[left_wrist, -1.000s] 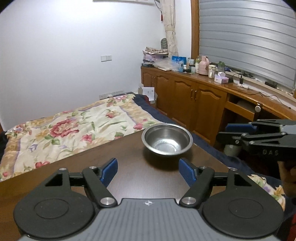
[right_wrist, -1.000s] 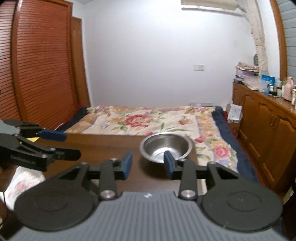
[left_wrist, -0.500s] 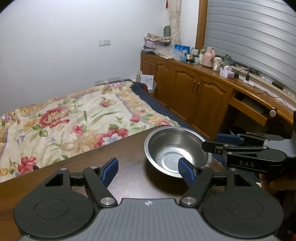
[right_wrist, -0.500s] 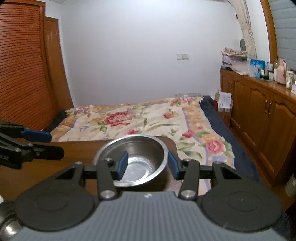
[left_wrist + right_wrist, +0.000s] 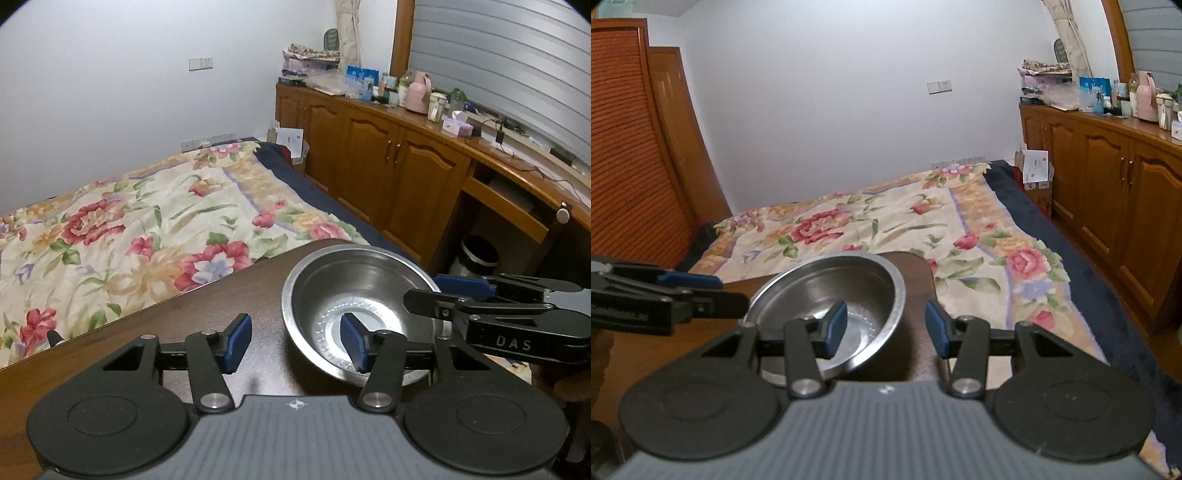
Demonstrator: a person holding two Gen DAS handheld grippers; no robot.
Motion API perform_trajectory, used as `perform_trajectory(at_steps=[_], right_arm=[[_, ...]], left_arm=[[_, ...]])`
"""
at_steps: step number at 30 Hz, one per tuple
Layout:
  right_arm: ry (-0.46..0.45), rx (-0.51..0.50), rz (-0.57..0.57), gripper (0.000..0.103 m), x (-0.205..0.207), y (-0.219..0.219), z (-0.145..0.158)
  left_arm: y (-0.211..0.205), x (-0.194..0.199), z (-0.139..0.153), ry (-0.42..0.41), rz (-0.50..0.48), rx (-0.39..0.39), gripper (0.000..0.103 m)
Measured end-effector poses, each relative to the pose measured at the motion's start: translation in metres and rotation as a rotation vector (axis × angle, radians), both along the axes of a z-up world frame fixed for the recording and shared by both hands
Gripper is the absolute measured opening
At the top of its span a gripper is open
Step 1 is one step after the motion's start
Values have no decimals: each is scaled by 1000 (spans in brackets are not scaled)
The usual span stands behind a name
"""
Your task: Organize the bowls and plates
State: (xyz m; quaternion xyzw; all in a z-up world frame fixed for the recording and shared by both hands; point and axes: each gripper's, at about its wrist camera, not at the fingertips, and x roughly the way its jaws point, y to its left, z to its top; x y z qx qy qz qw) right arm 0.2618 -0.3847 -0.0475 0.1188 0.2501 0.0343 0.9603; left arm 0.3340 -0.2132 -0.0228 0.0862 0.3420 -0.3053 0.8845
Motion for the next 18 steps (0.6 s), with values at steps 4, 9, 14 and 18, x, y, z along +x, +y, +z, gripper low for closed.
perform_trajectory(at_steps=[4, 9, 14, 18], right_arm=[[6, 12, 4, 48, 5, -2, -2], [16, 26, 9, 48, 7, -2, -4], [27, 39, 16, 48, 9, -2, -6], [27, 40, 18, 48, 9, -2, -6]], left_arm=[[-5, 4, -5, 8, -6, 15, 52], [-9, 11, -8, 29, -7, 18, 47], [-14, 12, -9, 28, -17, 32, 46], [-16, 16, -10, 40, -13, 43, 43]])
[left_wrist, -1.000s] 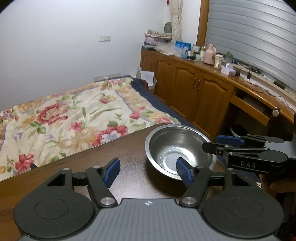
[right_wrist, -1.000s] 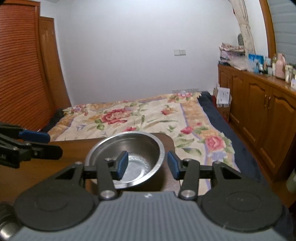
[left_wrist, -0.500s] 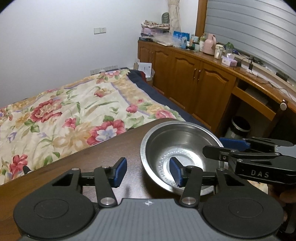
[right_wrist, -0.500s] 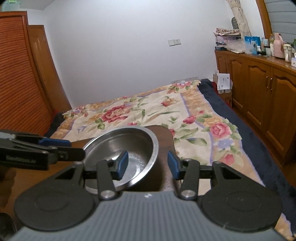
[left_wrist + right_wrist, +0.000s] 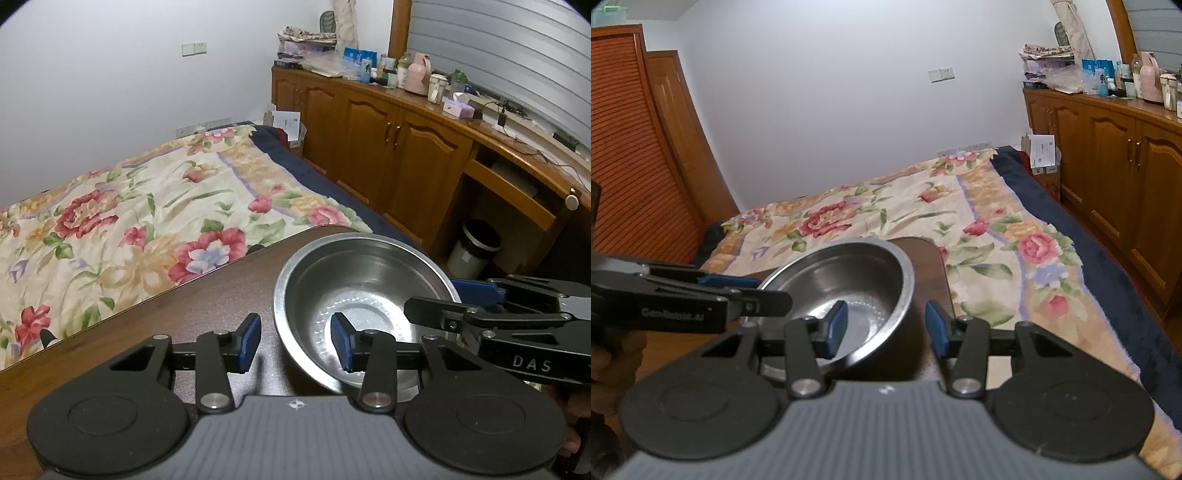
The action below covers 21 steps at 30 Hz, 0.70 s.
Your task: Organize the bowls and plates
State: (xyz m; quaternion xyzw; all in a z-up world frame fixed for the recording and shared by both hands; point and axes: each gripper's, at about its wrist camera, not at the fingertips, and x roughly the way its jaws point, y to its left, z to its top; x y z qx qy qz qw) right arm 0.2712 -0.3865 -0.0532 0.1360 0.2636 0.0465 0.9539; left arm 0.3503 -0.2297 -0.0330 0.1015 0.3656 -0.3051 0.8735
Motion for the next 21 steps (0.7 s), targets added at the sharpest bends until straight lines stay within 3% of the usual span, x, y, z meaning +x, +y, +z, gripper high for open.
perform_trajectory(at_steps=[9, 19, 21], right_arm=[[11, 13, 4, 48, 2, 1, -1], [22, 28, 4, 44, 4, 2, -4], [22, 37, 5, 36, 4, 2, -5]], left_arm=[[1, 9, -5, 60, 3, -4, 25], [2, 8, -5, 74, 1, -17, 22], [3, 7, -4, 79, 2, -18, 21]])
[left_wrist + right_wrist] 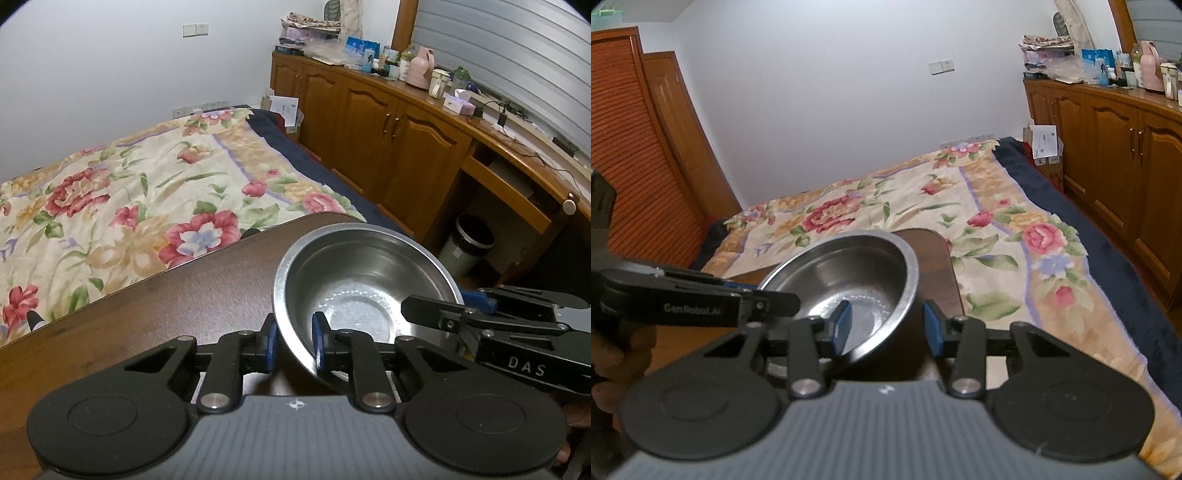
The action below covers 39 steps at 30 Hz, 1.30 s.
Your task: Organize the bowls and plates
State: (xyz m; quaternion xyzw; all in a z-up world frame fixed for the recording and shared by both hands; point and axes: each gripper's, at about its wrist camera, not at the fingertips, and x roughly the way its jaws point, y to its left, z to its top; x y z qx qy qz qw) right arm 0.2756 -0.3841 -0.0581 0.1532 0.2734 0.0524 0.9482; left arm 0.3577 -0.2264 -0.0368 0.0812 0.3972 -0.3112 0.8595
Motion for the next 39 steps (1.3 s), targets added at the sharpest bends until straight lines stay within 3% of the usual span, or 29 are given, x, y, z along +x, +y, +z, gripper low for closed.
perform_trajectory(at_steps=[2, 6, 22, 27, 39], right_arm=[[0, 12, 4, 28, -1, 1, 0], [-7, 6, 4, 24, -7, 2, 6], [-152, -37, 9, 23, -53, 24, 83], [-183, -65, 21, 23, -71, 37, 98], [-188, -85, 74, 23, -100, 65, 102]], left_arm=[[2, -3, 4, -1, 6, -7, 20], [9, -13, 18, -20, 5, -31, 19], [51, -83, 105, -178, 0, -107, 22], [71, -110, 112, -199, 5, -135, 22], [116, -163, 122, -226, 49, -175, 22]])
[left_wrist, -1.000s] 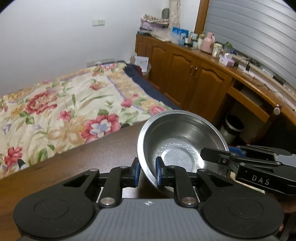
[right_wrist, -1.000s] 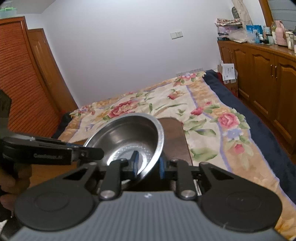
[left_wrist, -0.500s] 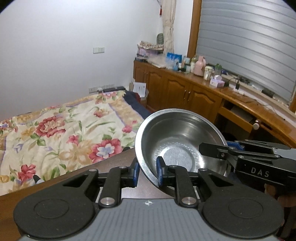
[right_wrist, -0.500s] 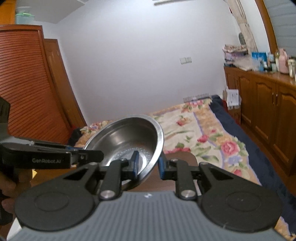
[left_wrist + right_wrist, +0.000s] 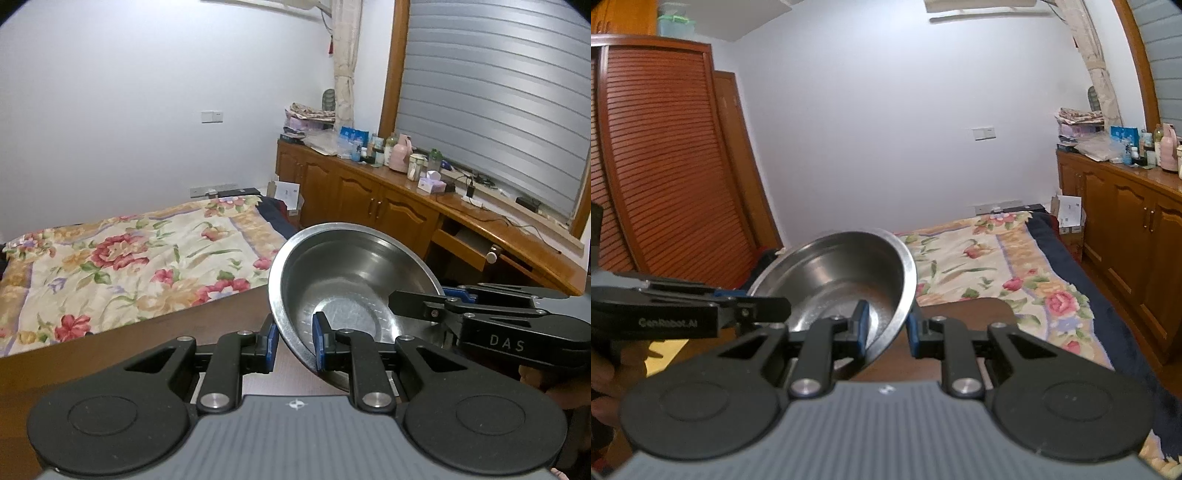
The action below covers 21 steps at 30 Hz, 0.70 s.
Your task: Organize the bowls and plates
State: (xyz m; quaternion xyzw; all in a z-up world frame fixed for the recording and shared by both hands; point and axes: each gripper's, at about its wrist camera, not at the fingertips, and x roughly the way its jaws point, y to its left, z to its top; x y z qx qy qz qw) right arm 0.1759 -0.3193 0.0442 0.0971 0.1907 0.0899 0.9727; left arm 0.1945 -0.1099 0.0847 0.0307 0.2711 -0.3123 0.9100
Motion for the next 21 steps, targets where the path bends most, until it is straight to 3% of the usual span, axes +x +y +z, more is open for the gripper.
perform_trajectory(at_steps=[12, 21], right_arm=[[7, -8, 52, 23, -28, 23, -6], [12, -25, 86, 23, -49, 41, -15]], left_arm=[[32, -35, -17, 23, 20, -45, 22], [44, -54, -24, 23, 42, -5, 21]])
